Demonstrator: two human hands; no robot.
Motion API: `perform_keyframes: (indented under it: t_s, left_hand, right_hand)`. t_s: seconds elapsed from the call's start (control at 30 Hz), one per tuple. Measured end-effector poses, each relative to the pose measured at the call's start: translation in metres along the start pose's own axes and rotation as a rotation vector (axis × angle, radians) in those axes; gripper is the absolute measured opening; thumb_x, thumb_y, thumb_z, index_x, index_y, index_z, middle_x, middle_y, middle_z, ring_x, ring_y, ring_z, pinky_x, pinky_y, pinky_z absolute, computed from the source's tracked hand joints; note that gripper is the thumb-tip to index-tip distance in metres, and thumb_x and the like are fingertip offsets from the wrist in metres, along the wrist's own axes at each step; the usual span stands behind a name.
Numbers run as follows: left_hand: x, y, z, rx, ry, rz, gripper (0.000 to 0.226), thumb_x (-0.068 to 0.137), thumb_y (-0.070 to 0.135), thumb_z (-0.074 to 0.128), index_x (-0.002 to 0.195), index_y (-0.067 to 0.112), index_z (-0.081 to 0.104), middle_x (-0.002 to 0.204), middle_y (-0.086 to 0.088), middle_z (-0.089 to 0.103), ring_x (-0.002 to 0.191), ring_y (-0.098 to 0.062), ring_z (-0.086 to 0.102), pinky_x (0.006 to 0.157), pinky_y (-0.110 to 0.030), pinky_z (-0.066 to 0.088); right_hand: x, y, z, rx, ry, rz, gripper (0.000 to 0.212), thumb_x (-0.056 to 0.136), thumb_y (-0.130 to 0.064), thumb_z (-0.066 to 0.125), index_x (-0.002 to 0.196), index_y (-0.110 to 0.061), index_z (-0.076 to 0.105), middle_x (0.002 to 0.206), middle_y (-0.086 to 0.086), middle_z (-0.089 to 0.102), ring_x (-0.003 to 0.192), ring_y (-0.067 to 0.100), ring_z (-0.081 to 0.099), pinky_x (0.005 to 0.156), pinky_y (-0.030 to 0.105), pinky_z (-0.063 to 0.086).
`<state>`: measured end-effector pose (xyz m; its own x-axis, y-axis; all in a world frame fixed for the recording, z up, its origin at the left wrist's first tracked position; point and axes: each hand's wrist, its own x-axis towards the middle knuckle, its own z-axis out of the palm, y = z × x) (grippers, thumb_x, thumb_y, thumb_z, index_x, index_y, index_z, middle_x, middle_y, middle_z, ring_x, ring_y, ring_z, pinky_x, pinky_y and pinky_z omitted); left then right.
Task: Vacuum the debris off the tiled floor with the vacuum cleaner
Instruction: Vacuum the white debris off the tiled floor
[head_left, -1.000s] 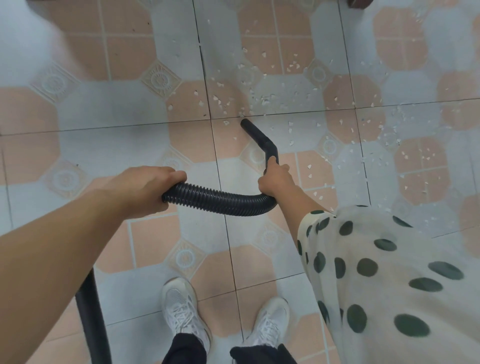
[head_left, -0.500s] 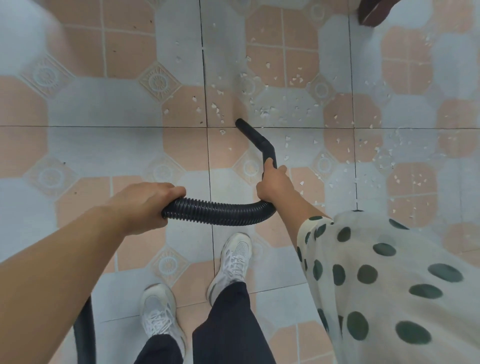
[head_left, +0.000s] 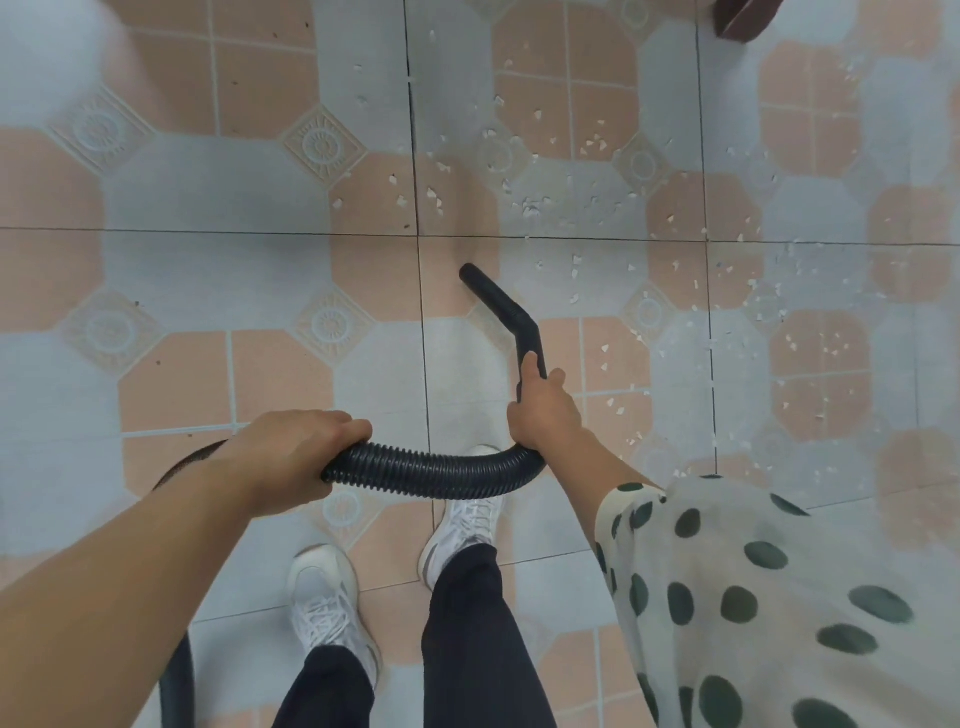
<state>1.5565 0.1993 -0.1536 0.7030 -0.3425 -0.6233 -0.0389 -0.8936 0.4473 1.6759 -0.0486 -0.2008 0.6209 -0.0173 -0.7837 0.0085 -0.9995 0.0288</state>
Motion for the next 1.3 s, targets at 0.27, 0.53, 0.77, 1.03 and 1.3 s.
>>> perform_keyframes:
  t_s: [0.27,0.53,0.77,1.03,1.3]
  left_hand:
    - [-0.015,-0.021,-0.004,-0.011,0.049,-0.091,0.028,0.078,0.014,0.056,0.100,0.028,0.046,0.087,0.011,0.050,0.077,-0.014,0.050,0.056,-0.023,0.036]
    - [0.002,-0.034,-0.016,-0.101,0.153,-0.176,0.027,0.075,0.012,0.058,0.094,0.027,0.045,0.082,0.010,0.048,0.073,-0.016,0.049,0.051,-0.023,0.029]
    - [0.030,-0.035,-0.026,-0.152,0.182,-0.219,0.027,0.075,0.010,0.057,0.091,0.027,0.043,0.082,0.009,0.049,0.076,-0.018,0.051,0.051,-0.023,0.030]
    - [0.054,-0.039,-0.041,-0.181,0.233,-0.264,0.026,0.074,0.009,0.058,0.089,0.024,0.043,0.080,0.006,0.050,0.075,-0.020,0.053,0.050,-0.025,0.030]
    - [0.040,-0.021,-0.030,-0.190,0.166,-0.205,0.026,0.077,0.011,0.057,0.091,0.028,0.042,0.081,0.010,0.049,0.074,-0.013,0.052,0.055,-0.025,0.038]
  right_hand:
    - [0.016,-0.039,-0.008,0.001,0.062,-0.042,0.081,0.095,-0.014,0.052,0.157,-0.020,0.001,0.141,0.019,0.028,0.101,0.034,0.058,0.078,0.037,0.048]
    - [0.052,-0.066,-0.046,-0.014,0.114,-0.055,0.082,0.093,-0.010,0.053,0.157,-0.020,0.003,0.139,0.018,0.029,0.105,0.036,0.056,0.086,0.039,0.047]
    - [0.084,-0.076,-0.075,-0.062,0.162,-0.072,0.079,0.092,-0.007,0.051,0.156,-0.019,0.006,0.135,0.018,0.030,0.095,0.034,0.056,0.078,0.038,0.047]
    - [0.114,-0.090,-0.109,-0.084,0.204,-0.117,0.072,0.091,-0.009,0.052,0.152,-0.017,0.015,0.135,0.020,0.033,0.102,0.038,0.056,0.080,0.039,0.045]
    - [0.087,-0.067,-0.093,-0.134,0.113,-0.135,0.077,0.094,-0.009,0.052,0.155,-0.022,0.007,0.135,0.020,0.030,0.084,0.030,0.048,0.074,0.036,0.045]
